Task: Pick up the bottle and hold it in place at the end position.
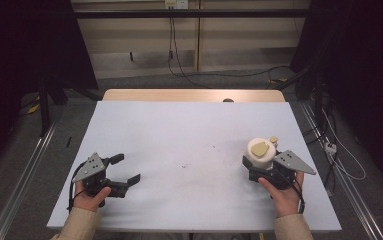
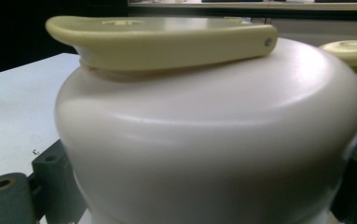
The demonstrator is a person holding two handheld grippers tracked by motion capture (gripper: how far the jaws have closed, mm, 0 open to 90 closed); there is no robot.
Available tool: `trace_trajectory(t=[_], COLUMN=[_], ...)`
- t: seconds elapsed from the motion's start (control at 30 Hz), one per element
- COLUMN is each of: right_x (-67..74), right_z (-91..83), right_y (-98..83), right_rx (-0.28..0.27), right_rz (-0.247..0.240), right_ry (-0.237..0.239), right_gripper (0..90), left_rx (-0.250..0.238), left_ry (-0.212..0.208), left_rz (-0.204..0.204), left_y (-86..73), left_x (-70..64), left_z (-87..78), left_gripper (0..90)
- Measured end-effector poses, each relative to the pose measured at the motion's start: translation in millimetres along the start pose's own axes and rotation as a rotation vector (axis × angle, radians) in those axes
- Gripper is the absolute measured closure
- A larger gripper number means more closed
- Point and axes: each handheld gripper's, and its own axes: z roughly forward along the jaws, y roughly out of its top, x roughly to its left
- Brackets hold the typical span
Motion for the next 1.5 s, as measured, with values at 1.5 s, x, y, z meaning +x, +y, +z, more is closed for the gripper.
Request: trace_trajectory(t=[1.5], right_x=[42.9], right_z=[58.5], right_y=[20.0], right_rx=[0.018], right_rz=[-0.029], right_ry=[0.077], right_gripper=[6.9], left_rx=[-0.025], left_ry=[0.001], left_rz=[-0.031], left_y=[-3.4], left_x=[5.1], left_z=[-6.1], left_gripper=[4.4])
